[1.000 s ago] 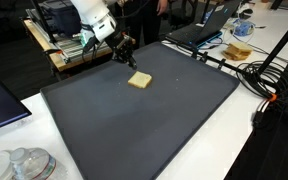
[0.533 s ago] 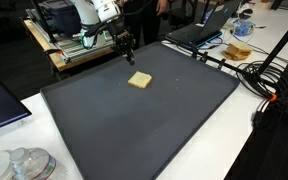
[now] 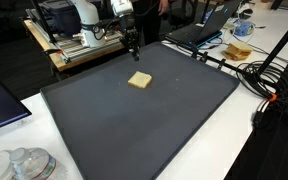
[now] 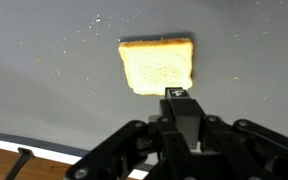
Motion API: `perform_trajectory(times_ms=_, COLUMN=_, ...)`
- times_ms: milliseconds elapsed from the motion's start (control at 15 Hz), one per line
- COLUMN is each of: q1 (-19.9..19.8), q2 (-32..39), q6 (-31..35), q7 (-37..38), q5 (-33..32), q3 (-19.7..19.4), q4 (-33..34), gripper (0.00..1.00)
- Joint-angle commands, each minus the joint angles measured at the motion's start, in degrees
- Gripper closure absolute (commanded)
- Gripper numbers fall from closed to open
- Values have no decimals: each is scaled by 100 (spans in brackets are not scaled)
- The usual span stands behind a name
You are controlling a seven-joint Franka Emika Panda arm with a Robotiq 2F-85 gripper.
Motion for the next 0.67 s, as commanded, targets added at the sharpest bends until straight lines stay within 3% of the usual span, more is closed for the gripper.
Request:
perform_trajectory(times_ms=0, q1=300, q2=465, q6=661, q7=81, q5=205, q3=259, q4=34, gripper=94)
perform_trajectory(times_ms=267, q1=807, q2=970, q6=1249, q7=-550, q5=1123, q3=305, q4=363, gripper=94)
perform_trajectory(times_ms=600, q1=1115, q2=1241, q6=1662, q7=-2290, q5=3097, q3=479, q4=1170, gripper=94)
